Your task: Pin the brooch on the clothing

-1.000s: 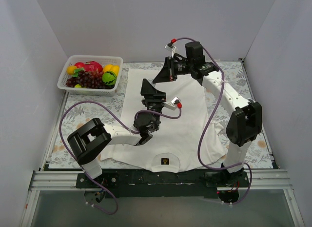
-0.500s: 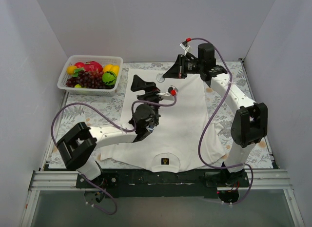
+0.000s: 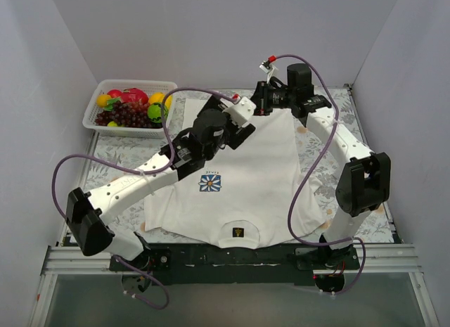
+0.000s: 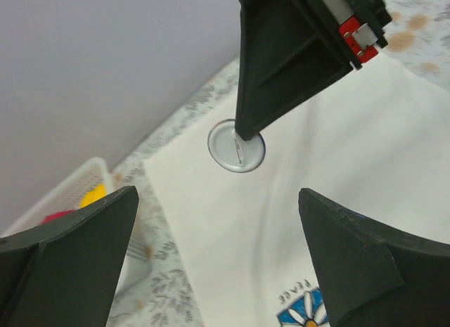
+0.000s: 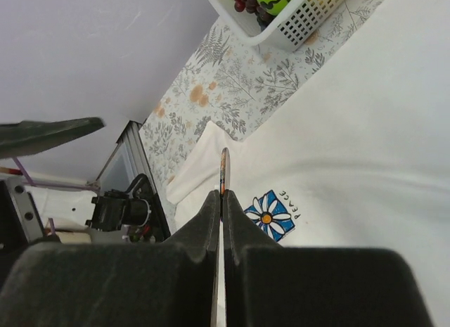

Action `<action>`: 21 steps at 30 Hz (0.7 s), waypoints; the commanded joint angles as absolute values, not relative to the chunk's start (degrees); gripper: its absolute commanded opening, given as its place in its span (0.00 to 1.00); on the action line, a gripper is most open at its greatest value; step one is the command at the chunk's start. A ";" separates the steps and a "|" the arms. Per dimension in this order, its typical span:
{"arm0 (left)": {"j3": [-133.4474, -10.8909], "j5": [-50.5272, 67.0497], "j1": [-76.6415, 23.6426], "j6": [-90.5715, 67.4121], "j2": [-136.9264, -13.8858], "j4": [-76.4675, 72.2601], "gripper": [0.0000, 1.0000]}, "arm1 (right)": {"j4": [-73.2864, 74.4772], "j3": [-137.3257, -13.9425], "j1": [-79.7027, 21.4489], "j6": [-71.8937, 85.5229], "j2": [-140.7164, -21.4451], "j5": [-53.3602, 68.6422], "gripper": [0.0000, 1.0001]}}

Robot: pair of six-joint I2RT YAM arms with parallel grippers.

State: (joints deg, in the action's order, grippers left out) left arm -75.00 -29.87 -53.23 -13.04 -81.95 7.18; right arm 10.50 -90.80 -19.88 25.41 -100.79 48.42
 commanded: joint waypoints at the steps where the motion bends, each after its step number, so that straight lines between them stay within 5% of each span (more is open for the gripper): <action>1: -80.68 -9.35 -46.07 -28.64 -78.76 21.97 0.98 | 9.49 -89.56 -19.69 19.34 -95.80 52.20 0.01; 9: -78.76 30.79 -26.13 -45.04 -74.97 19.26 0.98 | 11.69 -88.42 -19.69 13.80 -93.08 56.51 0.01; 15: -67.87 65.15 -11.00 -67.29 -74.18 -2.58 0.95 | 14.15 -84.74 -20.04 8.88 -88.95 52.31 0.01; 21: -53.12 67.58 -8.88 -82.26 -68.65 -23.81 0.95 | 0.85 -69.93 -21.00 13.43 -81.66 50.18 0.01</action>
